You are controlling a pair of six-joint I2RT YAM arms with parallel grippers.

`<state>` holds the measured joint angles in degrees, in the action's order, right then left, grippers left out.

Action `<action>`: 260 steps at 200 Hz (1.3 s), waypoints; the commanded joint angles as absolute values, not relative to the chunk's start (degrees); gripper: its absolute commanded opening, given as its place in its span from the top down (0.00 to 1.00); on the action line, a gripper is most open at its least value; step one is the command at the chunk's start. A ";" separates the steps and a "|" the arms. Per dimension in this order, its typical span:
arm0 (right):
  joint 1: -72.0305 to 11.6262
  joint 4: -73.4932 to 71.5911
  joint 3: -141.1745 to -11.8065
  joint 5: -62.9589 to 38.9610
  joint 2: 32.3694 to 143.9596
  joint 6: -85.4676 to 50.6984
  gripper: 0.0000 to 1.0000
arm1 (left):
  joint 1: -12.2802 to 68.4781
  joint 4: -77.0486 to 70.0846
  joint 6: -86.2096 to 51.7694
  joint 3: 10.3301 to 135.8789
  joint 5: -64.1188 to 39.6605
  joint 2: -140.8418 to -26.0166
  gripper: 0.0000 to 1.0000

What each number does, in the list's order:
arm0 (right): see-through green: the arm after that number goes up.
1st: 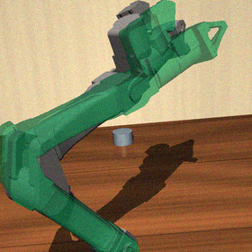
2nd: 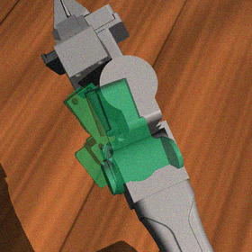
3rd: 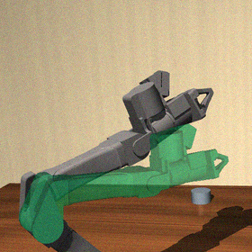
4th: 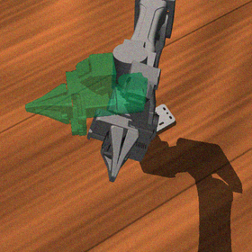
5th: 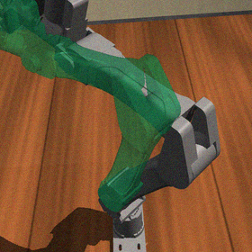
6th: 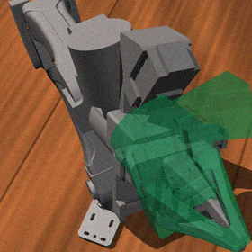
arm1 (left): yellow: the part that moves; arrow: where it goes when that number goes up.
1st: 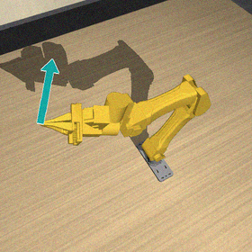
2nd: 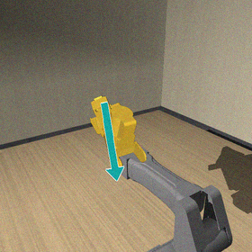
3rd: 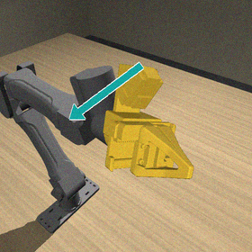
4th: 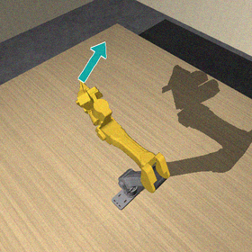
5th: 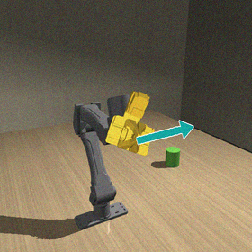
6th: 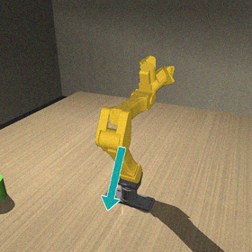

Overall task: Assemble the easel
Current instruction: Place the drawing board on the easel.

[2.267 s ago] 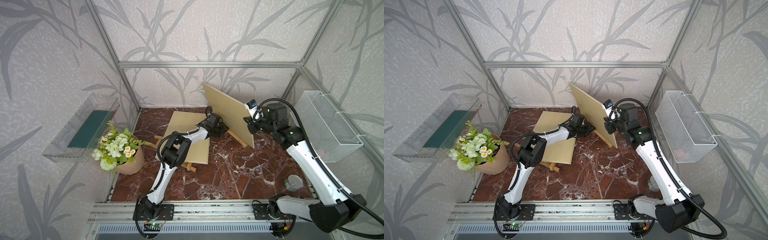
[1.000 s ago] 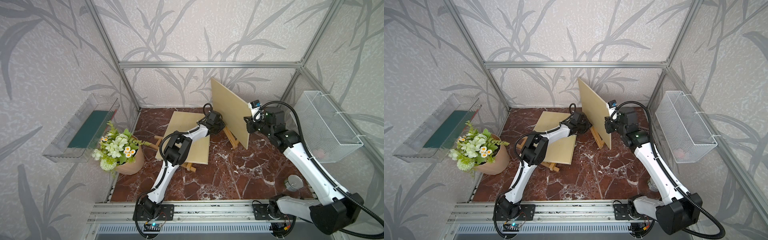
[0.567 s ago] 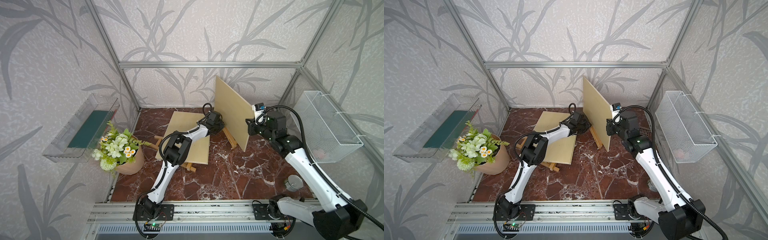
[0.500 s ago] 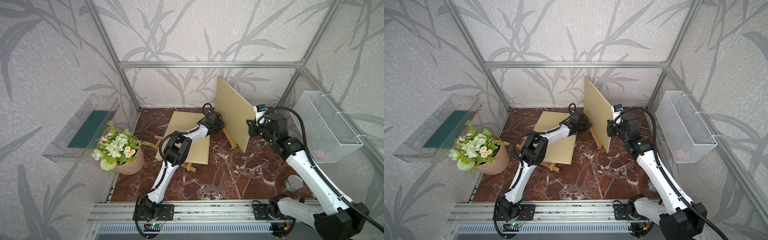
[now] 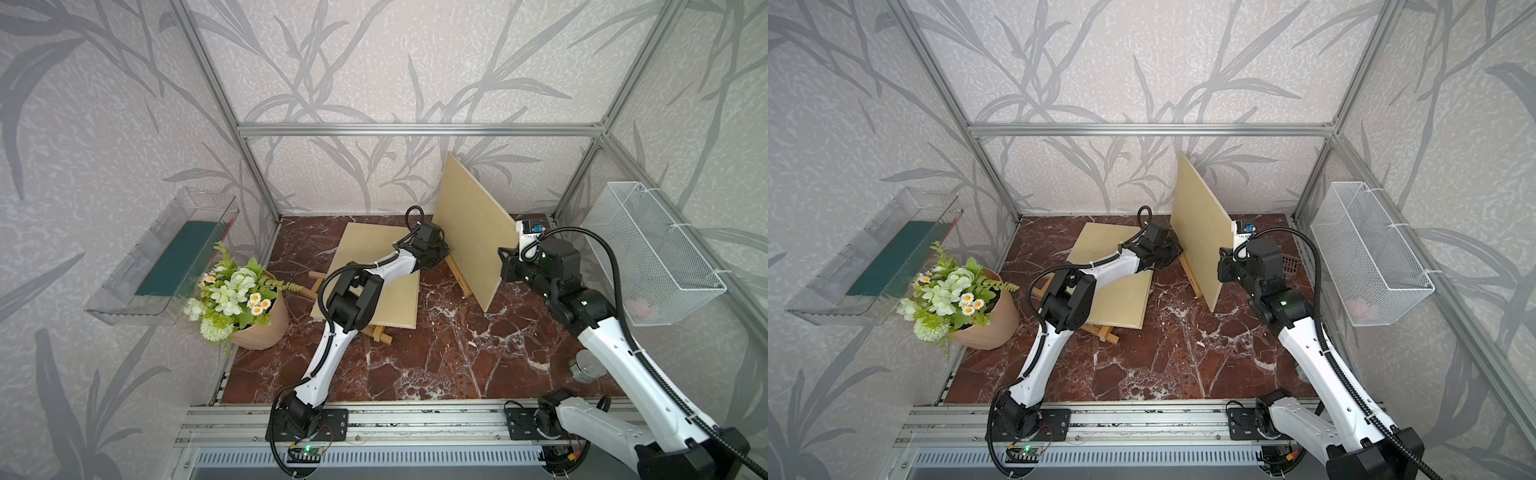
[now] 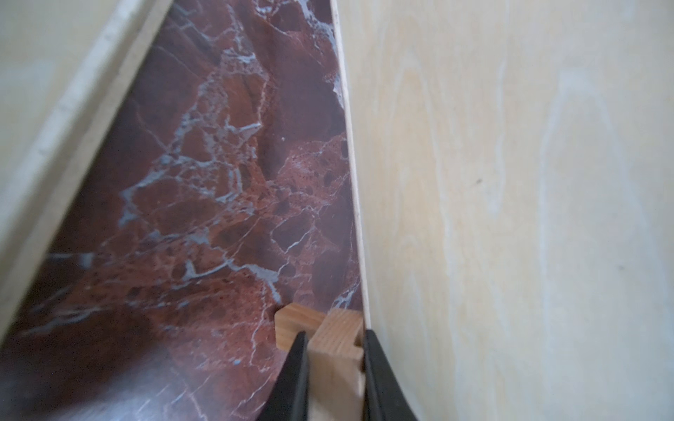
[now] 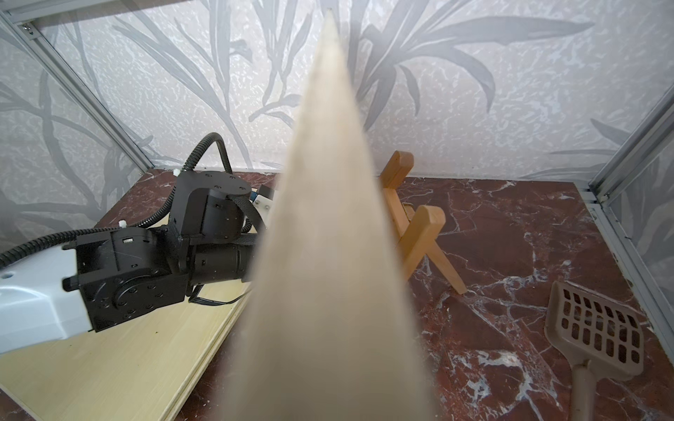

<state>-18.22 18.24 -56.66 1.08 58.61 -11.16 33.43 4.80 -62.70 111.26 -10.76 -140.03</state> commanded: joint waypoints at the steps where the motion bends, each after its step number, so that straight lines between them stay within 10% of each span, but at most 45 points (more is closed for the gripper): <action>1: -18.28 41.79 -51.62 6.19 59.84 -9.26 1.00 | 28.97 6.17 -55.85 113.11 -5.37 -137.86 1.00; 50: -18.28 41.19 -49.02 8.11 59.55 -11.26 0.97 | 28.80 5.12 -55.59 113.14 -7.75 -137.90 1.00; 170: -18.22 42.60 -52.91 15.01 60.06 -16.97 0.23 | 29.34 1.53 -57.10 109.01 -8.86 -136.67 1.00; 208: -18.19 46.30 -59.35 21.52 58.18 -18.81 0.18 | 29.67 -1.23 -59.91 106.20 -9.44 -136.24 1.00; 260: -18.19 44.51 -75.61 22.37 58.34 -7.72 0.18 | 29.64 -4.55 -58.67 101.30 -8.76 -131.39 0.76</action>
